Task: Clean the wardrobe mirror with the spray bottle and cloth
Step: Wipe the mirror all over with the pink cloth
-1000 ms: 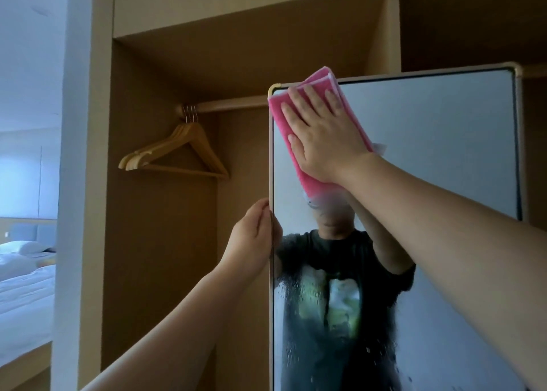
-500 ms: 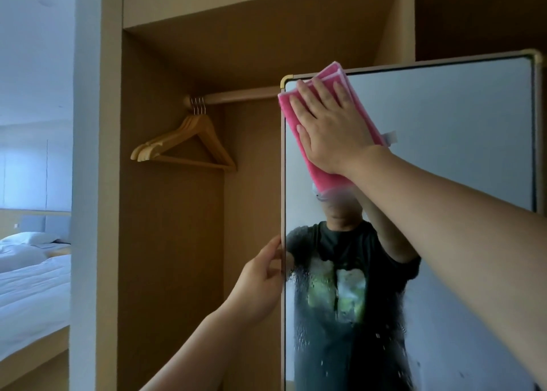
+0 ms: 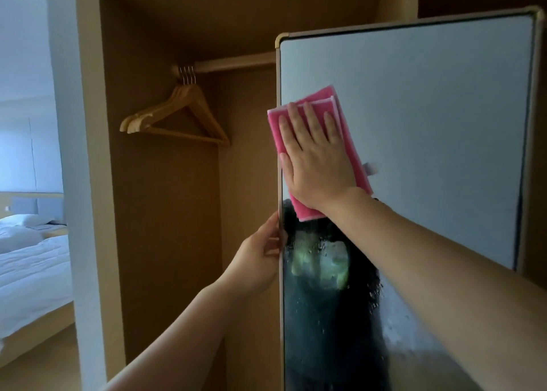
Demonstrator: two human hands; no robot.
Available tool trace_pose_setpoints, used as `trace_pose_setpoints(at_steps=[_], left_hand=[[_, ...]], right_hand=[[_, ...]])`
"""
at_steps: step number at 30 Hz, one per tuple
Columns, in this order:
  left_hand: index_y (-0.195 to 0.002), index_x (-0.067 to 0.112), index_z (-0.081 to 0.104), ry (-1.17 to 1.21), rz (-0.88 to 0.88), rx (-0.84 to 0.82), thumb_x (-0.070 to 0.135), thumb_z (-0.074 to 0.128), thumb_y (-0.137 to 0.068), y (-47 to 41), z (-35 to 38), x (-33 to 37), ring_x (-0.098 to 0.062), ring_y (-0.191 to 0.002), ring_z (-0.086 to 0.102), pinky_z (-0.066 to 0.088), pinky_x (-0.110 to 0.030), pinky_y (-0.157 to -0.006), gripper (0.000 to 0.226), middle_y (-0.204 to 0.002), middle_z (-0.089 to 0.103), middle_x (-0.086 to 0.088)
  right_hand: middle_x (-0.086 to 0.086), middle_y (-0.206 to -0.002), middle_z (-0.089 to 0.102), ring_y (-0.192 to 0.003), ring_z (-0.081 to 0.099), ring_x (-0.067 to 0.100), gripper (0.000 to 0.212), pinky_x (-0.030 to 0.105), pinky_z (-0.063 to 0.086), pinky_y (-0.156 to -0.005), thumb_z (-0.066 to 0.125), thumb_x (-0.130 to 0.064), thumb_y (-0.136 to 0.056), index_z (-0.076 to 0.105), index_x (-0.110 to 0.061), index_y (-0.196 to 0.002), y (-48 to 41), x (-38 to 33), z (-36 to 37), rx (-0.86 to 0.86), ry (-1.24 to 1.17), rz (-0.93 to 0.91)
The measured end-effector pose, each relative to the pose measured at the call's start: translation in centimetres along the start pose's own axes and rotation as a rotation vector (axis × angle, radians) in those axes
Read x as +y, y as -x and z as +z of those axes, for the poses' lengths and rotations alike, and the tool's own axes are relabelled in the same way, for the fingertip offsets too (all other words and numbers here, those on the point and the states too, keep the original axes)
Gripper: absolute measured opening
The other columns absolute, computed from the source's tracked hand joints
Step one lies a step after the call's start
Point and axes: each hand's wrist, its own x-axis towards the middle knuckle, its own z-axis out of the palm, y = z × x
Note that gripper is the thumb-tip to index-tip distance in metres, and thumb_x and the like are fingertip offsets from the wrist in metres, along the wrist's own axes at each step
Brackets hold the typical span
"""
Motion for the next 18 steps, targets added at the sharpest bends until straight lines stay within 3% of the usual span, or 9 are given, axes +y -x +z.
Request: trace_pose_setpoints(at_steps=[5,9,18], left_hand=[[-0.147,0.033,0.033,-0.012,0.003,0.016,0.004,0.052,-0.074,0.1,0.1,0.2,-0.013,-0.114,0.061,0.053,-0.032,-0.094,0.081,-0.123,0.064,0.011],[-0.147,0.034,0.032,-0.026,0.002,0.017,-0.009,0.051,-0.081,-0.1,-0.1,-0.2,-0.013,-0.118,0.059,0.053,-0.035,-0.096,0.081,-0.128,0.06,0.011],[-0.146,0.031,0.035,0.032,-0.018,0.047,-0.015,0.049,-0.082,0.1,0.4,-0.7,-0.015,-0.118,0.058,0.054,-0.039,-0.095,0.08,-0.129,0.059,0.009]], right_hand=[[0.015,-0.161,0.004,-0.148,-0.001,0.036,0.062,0.051,0.0,-0.12,0.016,-0.042,-0.102,0.005,-0.009,-0.154,4.8,-2.2,1.2,-0.041,-0.012,-0.003],[0.015,-0.16,0.003,-0.148,-0.002,0.037,0.063,0.051,0.0,-0.12,0.012,-0.044,-0.102,0.003,-0.009,-0.154,7.3,-3.4,1.8,-0.057,0.007,0.002],[0.022,-0.155,0.026,-0.144,0.021,0.042,0.059,0.052,0.006,-0.118,0.026,-0.04,-0.102,0.028,-0.006,-0.149,8.7,-3.2,1.5,-0.047,-0.042,-0.063]])
